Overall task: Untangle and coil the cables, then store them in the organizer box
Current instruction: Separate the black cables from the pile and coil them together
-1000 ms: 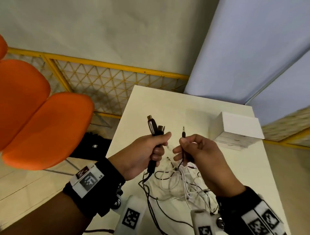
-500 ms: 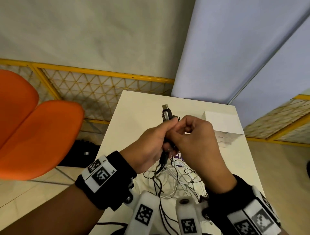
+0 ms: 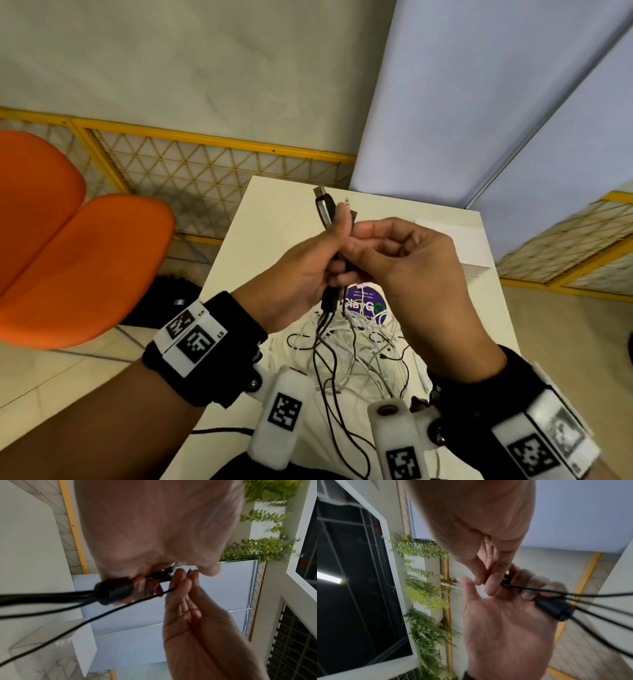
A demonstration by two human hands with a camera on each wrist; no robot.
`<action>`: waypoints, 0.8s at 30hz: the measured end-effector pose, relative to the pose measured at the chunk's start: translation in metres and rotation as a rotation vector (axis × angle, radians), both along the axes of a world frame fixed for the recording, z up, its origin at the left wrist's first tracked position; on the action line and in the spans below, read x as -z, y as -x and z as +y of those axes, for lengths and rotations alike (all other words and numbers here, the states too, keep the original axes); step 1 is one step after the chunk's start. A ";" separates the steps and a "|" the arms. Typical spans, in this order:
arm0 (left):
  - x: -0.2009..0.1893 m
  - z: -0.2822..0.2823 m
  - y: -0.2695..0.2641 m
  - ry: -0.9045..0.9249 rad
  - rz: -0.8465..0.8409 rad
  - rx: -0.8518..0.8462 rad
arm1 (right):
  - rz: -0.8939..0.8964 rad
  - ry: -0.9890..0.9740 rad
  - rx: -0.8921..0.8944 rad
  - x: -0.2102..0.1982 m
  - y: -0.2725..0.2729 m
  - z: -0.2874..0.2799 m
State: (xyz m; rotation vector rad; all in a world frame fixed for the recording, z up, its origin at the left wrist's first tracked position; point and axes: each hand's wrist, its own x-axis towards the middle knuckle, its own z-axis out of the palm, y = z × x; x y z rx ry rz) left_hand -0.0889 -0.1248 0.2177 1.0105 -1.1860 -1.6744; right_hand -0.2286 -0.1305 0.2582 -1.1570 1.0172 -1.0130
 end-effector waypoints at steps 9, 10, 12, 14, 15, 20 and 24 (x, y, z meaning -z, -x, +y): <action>0.000 0.005 0.003 0.190 -0.153 0.006 | 0.148 0.220 0.032 -0.007 0.013 -0.006; 0.001 0.006 0.004 0.187 -0.189 0.010 | 0.155 0.225 0.039 -0.005 0.015 -0.008; 0.002 0.007 0.006 0.164 -0.208 -0.003 | 0.120 0.189 0.030 -0.002 0.018 -0.010; -0.001 0.008 0.010 0.157 -0.189 -0.043 | 0.097 0.183 0.005 -0.001 0.019 -0.010; -0.003 0.008 0.012 0.148 -0.167 -0.077 | 0.099 0.203 -0.006 0.000 0.018 -0.010; -0.007 0.003 0.016 0.095 -0.056 -0.296 | 0.100 0.216 -0.013 0.011 0.015 -0.010; -0.004 -0.001 0.001 0.037 0.024 -0.452 | 0.261 0.212 -0.222 0.028 0.024 -0.006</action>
